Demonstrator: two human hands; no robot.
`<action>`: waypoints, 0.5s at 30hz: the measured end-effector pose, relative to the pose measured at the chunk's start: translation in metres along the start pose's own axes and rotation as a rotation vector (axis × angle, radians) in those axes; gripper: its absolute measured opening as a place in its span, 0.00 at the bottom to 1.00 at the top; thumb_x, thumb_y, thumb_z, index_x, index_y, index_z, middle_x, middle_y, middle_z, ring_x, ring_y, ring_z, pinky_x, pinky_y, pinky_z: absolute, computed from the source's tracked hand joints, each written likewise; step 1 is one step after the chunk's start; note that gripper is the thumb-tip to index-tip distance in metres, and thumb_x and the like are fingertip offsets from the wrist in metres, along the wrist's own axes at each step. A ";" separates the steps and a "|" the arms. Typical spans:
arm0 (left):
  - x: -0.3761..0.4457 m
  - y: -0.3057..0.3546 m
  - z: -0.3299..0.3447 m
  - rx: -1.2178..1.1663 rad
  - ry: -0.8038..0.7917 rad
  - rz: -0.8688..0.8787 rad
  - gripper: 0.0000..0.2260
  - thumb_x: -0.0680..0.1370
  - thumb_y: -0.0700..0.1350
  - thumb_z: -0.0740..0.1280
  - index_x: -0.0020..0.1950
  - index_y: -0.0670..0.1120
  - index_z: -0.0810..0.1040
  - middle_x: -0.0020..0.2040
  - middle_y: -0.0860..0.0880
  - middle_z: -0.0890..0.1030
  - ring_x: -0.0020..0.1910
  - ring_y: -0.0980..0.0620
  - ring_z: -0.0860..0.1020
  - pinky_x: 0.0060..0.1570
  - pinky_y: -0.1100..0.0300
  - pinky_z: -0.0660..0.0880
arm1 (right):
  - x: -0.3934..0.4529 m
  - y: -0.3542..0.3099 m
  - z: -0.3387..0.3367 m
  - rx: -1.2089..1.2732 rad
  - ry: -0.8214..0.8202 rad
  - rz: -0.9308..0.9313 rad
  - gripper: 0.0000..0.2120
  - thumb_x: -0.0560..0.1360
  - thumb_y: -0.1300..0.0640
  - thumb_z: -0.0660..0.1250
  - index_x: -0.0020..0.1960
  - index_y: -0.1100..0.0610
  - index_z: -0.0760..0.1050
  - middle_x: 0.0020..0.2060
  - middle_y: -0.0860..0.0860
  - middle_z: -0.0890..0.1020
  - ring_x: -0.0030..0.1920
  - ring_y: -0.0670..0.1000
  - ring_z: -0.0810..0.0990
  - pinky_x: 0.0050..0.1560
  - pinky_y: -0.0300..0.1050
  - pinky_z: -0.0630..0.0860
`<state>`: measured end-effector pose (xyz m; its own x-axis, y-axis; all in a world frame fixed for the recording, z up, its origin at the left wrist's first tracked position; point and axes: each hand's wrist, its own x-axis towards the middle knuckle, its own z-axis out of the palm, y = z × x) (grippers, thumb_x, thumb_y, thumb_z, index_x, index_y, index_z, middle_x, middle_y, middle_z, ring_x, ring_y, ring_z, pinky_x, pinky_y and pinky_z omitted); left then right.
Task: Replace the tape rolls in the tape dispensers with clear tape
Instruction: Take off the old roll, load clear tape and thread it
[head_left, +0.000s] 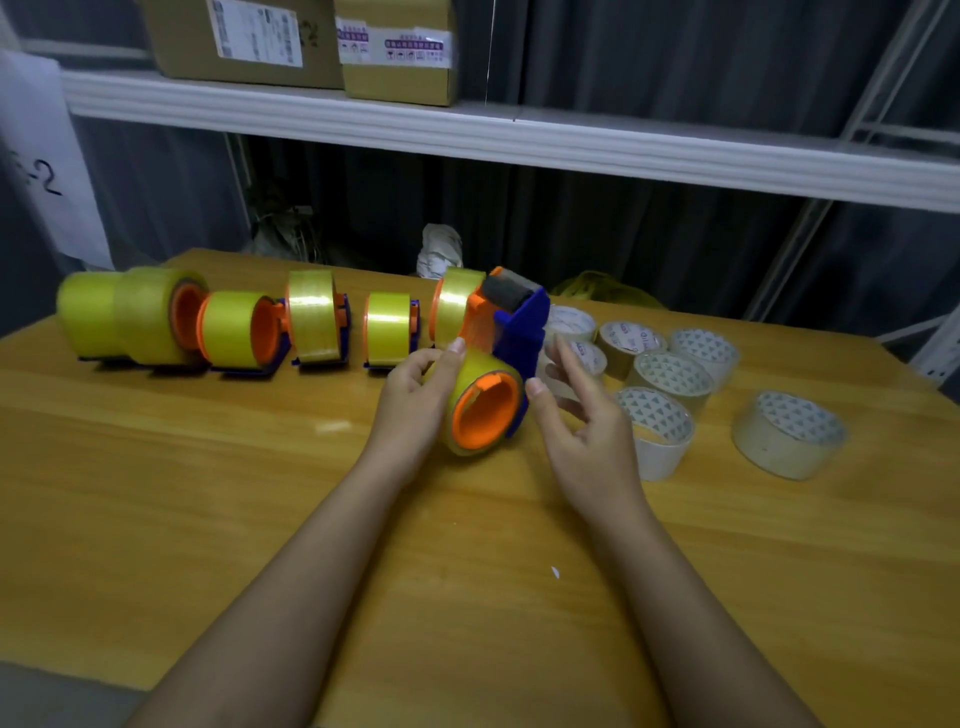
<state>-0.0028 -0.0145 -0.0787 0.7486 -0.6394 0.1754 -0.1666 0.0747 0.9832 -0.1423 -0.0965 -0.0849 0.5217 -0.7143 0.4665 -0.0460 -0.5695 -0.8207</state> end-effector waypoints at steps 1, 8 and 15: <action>0.001 0.002 -0.001 0.002 0.017 0.000 0.13 0.78 0.59 0.62 0.50 0.51 0.79 0.51 0.52 0.80 0.52 0.55 0.77 0.53 0.58 0.72 | 0.001 -0.001 -0.003 -0.004 0.040 0.000 0.24 0.79 0.51 0.64 0.74 0.51 0.65 0.68 0.46 0.74 0.65 0.37 0.71 0.63 0.36 0.72; 0.008 0.008 -0.003 0.056 0.012 -0.025 0.18 0.78 0.61 0.60 0.39 0.49 0.75 0.31 0.55 0.76 0.33 0.57 0.74 0.38 0.60 0.69 | 0.032 0.001 -0.025 -0.311 0.053 -0.059 0.12 0.79 0.60 0.62 0.59 0.54 0.80 0.55 0.45 0.79 0.60 0.48 0.74 0.58 0.47 0.74; 0.015 0.034 0.008 0.029 -0.192 -0.069 0.22 0.75 0.66 0.60 0.47 0.47 0.72 0.42 0.45 0.73 0.41 0.50 0.71 0.44 0.55 0.67 | 0.097 0.024 -0.028 -0.738 -0.235 0.103 0.18 0.78 0.60 0.60 0.67 0.55 0.73 0.66 0.54 0.75 0.68 0.56 0.69 0.64 0.53 0.70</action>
<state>-0.0021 -0.0281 -0.0435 0.6235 -0.7763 0.0925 -0.1399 0.0056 0.9901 -0.1168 -0.1909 -0.0496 0.6471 -0.7201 0.2503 -0.6156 -0.6872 -0.3857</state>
